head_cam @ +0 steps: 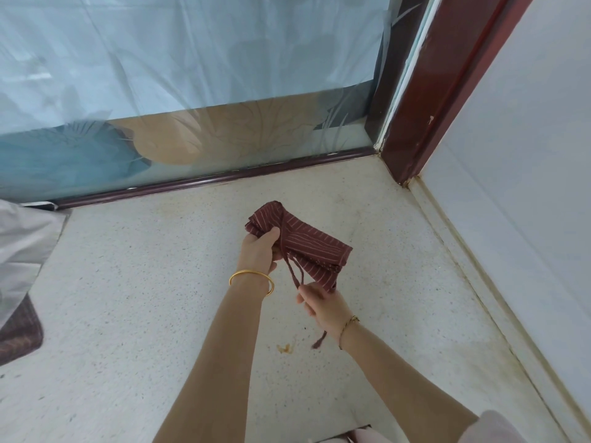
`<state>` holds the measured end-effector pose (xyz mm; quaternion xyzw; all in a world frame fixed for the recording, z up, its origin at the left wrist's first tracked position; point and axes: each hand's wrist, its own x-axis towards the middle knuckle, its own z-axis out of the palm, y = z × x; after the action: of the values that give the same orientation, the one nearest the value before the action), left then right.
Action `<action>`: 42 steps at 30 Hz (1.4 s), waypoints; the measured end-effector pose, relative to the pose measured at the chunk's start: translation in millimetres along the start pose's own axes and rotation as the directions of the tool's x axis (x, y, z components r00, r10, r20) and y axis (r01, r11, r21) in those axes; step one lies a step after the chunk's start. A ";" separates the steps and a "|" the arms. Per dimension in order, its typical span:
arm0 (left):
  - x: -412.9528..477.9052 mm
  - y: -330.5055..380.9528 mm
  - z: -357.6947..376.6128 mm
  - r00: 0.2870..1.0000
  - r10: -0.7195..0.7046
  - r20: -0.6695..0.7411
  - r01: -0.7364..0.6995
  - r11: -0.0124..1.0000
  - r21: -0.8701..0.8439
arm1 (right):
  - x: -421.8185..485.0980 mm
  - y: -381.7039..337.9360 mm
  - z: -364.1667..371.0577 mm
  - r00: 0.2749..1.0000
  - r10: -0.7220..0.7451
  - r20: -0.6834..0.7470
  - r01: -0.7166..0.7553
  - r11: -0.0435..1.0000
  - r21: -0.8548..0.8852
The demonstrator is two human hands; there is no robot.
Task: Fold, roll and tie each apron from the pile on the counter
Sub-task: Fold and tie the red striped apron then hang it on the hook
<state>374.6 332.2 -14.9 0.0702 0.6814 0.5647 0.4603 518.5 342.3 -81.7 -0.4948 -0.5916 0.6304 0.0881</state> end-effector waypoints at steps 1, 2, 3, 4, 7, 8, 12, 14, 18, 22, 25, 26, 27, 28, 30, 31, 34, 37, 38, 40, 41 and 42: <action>1.1 1.8 -2.5 1.000 0.003 0.016 -0.003 1.000 0.023 | 5.3 1.5 -8.2 0.999 0.036 -0.005 -0.036 0.999 -0.016; 2.0 2.7 -4.6 0.999 0.002 0.041 -0.004 0.999 0.050 | 11.8 2.8 -17.1 0.996 0.083 -0.013 -0.083 0.996 0.009; 2.8 3.8 -6.8 0.998 -0.004 0.070 -0.002 0.997 0.081 | 17.9 1.4 -26.4 0.990 0.143 -0.011 -0.141 0.985 0.096; 3.4 3.9 -8.4 0.995 -0.013 0.102 0.002 0.994 0.112 | 21.9 -1.5 -36.6 0.982 0.187 0.009 -0.185 0.961 0.205; 4.9 5.9 -11.1 0.985 -0.042 0.167 0.016 0.988 0.156 | 32.9 -9.0 -69.1 0.982 0.138 0.127 -0.179 0.895 0.408; 5.6 7.1 -11.5 0.981 -0.051 0.185 0.019 0.985 0.170 | 34.0 -12.1 -77.6 0.982 0.077 0.175 -0.151 0.875 0.461; 6.7 12.5 -9.5 0.966 -0.080 0.244 -0.002 0.948 0.318 | 39.3 -30.9 -89.7 0.958 0.016 0.286 -0.167 0.844 0.510; 6.9 14.6 -8.1 0.957 -0.092 0.277 -0.026 0.919 0.394 | 36.3 -42.9 -85.9 0.940 0.025 0.340 -0.169 0.901 0.400; 5.5 14.9 -6.9 0.943 -0.057 0.328 -0.132 0.840 0.527 | 35.6 -43.6 -71.9 0.959 0.024 0.284 -0.070 0.986 0.151; 4.2 14.0 -10.5 0.954 0.050 0.296 -0.234 0.741 0.629 | 40.4 -35.1 -67.8 0.979 0.038 0.201 -0.111 0.925 0.364; 4.1 17.8 -18.2 0.948 0.093 0.305 -0.298 0.601 0.742 | 40.2 -27.4 -69.2 0.983 0.070 0.167 -0.130 0.915 0.381; 4.2 18.6 -20.2 0.949 0.101 0.300 -0.303 0.562 0.770 | 40.1 -25.4 -69.9 0.985 0.081 0.153 -0.135 0.910 0.391; 3.7 19.6 -21.4 0.949 0.109 0.295 -0.307 0.525 0.794 | 40.8 -23.2 -70.6 0.986 0.094 0.138 -0.143 0.900 0.412; 3.4 20.1 -21.7 0.950 0.114 0.290 -0.308 0.493 0.814 | 41.2 -21.6 -71.0 0.986 0.108 0.124 -0.152 0.885 0.439; 2.2 20.5 -20.1 0.951 0.109 0.290 -0.307 0.469 0.828 | 41.7 -19.4 -71.6 0.987 0.125 0.099 -0.157 0.864 0.478; 2.0 20.8 -18.7 0.950 0.103 0.294 -0.307 0.479 0.823 | 42.1 -18.8 -71.6 0.988 0.127 0.087 -0.153 0.866 0.476; -0.1 20.6 -15.8 0.943 0.087 0.322 -0.318 0.522 0.791 | 43.2 -17.9 -70.5 0.991 0.121 0.050 -0.130 0.878 0.461; -2.0 19.1 -14.9 0.936 0.079 0.344 -0.329 0.547 0.770 | 45.8 -17.1 -68.7 0.994 0.105 -0.004 -0.093 0.899 0.428; -2.4 18.4 -14.2 0.934 0.078 0.348 -0.333 0.544 0.770 | 46.7 -16.3 -68.0 0.995 0.098 -0.026 -0.079 0.910 0.408; -2.2 16.1 -13.0 0.931 0.078 0.355 -0.339 0.540 0.770 | 48.0 -15.1 -65.9 0.994 0.085 -0.065 -0.054 0.921 0.385; -2.2 15.0 -12.1 0.931 0.079 0.358 -0.341 0.543 0.767 | 48.0 -14.8 -64.7 0.994 0.082 -0.079 -0.046 0.923 0.382; -2.2 14.0 -11.3 0.930 0.080 0.358 -0.341 0.550 0.762 | 47.9 -14.9 -63.8 0.993 0.081 -0.087 -0.043 0.924 0.379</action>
<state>362.0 327.9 -2.7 0.4349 0.7770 0.2243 0.3962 534.1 421.9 -82.1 -0.5183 -0.4386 0.7089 0.1911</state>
